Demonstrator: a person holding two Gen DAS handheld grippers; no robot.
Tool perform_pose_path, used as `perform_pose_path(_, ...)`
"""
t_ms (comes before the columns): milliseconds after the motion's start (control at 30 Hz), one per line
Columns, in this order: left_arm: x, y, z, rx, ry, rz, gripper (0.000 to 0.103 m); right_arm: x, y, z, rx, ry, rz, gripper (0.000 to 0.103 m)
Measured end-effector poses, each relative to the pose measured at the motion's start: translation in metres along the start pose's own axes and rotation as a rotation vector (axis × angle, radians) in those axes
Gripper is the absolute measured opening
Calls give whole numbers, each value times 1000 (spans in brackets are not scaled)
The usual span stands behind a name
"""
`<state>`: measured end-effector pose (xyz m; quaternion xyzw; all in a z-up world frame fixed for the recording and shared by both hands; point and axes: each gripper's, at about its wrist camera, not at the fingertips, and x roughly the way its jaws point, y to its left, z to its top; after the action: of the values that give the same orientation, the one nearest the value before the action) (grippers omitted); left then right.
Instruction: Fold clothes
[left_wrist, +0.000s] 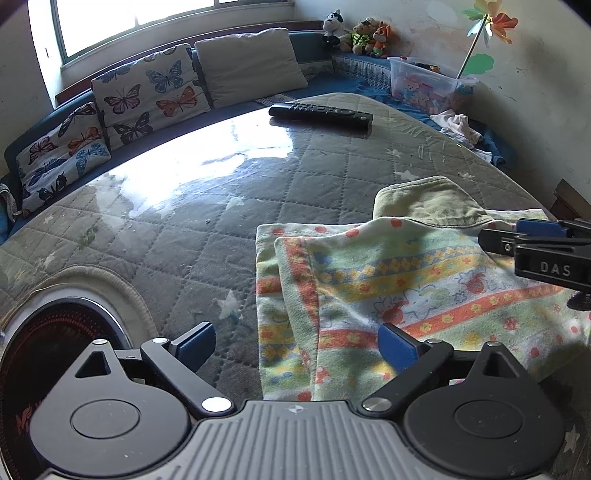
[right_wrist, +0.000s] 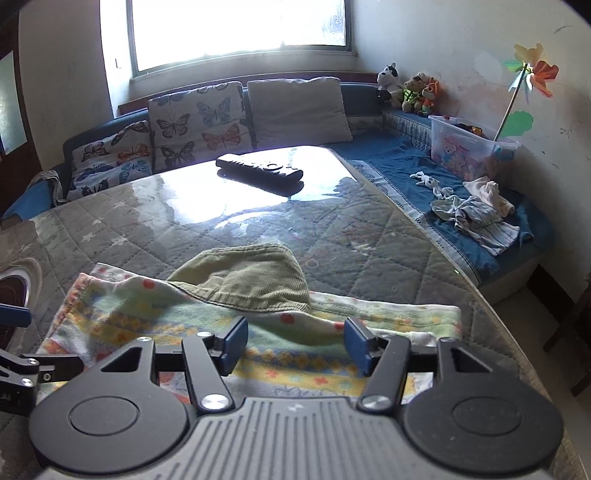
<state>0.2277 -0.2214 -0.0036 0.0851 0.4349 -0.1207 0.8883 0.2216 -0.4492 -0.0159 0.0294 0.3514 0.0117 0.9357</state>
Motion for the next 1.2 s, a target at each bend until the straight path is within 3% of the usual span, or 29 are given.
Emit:
perform_pose_path(300, -13, 4, -16, -13, -5, 4, 98, -39, 16, -25, -34, -28, 18, 75)
perform_pose_path(633, -22, 8, -32, -15, -10, 3, 99, -60, 27, -60, -37, -20, -12, 78)
perform_pose_path(933, -33, 9, -42, -9, -19, -5, 101, -74, 31, -65, -5, -42, -21, 85)
perform_pose_path(1200, -46, 8, -61, 13, -22, -22, 103, -84, 48, -76, -21, -51, -15, 101)
